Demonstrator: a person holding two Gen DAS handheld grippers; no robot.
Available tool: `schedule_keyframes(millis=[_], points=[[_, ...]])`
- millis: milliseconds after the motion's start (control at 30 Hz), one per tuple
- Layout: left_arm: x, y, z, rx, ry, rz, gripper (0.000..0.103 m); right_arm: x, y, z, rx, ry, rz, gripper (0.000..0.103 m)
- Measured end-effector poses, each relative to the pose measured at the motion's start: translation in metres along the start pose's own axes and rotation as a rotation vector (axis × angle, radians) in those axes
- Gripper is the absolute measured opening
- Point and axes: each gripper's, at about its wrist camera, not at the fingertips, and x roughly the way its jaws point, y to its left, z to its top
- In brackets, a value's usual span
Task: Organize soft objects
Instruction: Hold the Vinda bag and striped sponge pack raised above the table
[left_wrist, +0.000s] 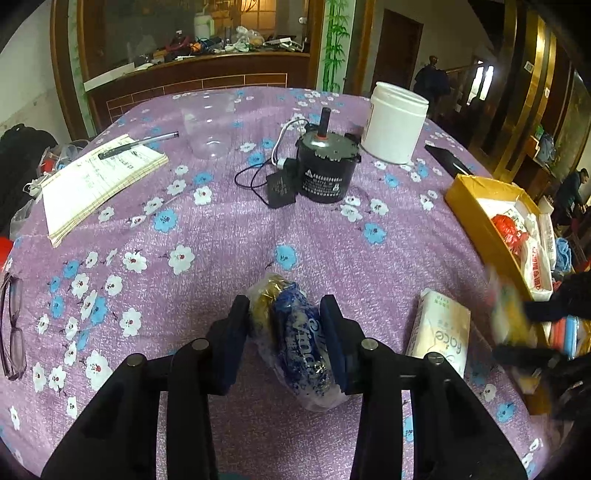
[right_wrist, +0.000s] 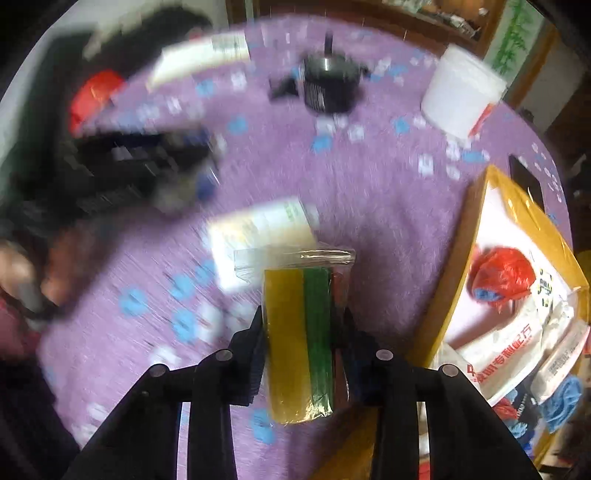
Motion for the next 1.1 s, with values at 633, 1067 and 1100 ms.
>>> schedule_keyframes(millis=[633,1067,1100], points=[[0.014,-0.015,-0.009,0.069,0.068,0.020,0.064,-0.006,-0.008,0.026,0.283,-0.436,0.105,0.037],[-0.014,-0.026,-0.011,0.120,-0.093,0.063,0.029,-0.009,-0.016,0.020,0.325,-0.471,0.102,0.037],[-0.018,-0.026,-0.011,0.118,-0.113,0.062,0.029,-0.012,-0.017,0.019,0.330,-0.481,0.099,0.037]])
